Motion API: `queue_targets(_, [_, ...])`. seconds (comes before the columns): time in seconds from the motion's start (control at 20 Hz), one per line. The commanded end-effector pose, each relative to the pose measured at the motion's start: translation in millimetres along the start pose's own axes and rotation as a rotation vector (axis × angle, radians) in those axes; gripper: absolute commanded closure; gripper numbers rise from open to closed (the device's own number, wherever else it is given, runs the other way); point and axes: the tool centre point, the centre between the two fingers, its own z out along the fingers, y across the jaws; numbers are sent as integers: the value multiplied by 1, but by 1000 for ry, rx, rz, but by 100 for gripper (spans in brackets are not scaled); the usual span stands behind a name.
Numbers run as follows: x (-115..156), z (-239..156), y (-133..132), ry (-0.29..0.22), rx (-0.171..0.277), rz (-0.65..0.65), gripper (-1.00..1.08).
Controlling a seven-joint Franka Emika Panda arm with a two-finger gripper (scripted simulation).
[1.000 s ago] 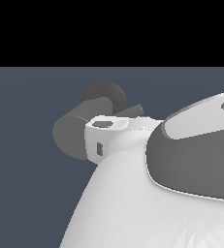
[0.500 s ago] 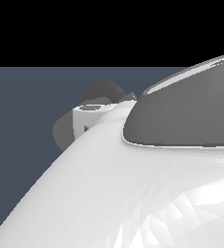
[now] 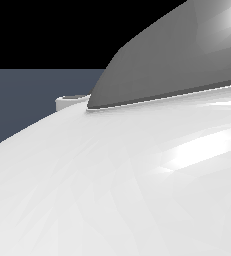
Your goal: Turn on the faucet by rotating a designated handle.
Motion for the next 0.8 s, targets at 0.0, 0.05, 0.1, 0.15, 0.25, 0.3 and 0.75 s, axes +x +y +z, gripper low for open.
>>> queue_targets(0.0, [-1,0,7,16,-2,10,108])
queue_targets(0.05, [-3,0,9,13,-4,10,108])
queue_targets(0.1, [-6,0,12,10,-5,11,108])
queue_targets(0.15, [-8,0,15,7,-6,11,108])
queue_targets(0.25, [-13,0,21,2,-8,12,108])
queue_targets(0.3, [-15,0,23,-1,-9,13,108])
queue_targets(0.75, [-36,-1,48,-26,-20,17,108])
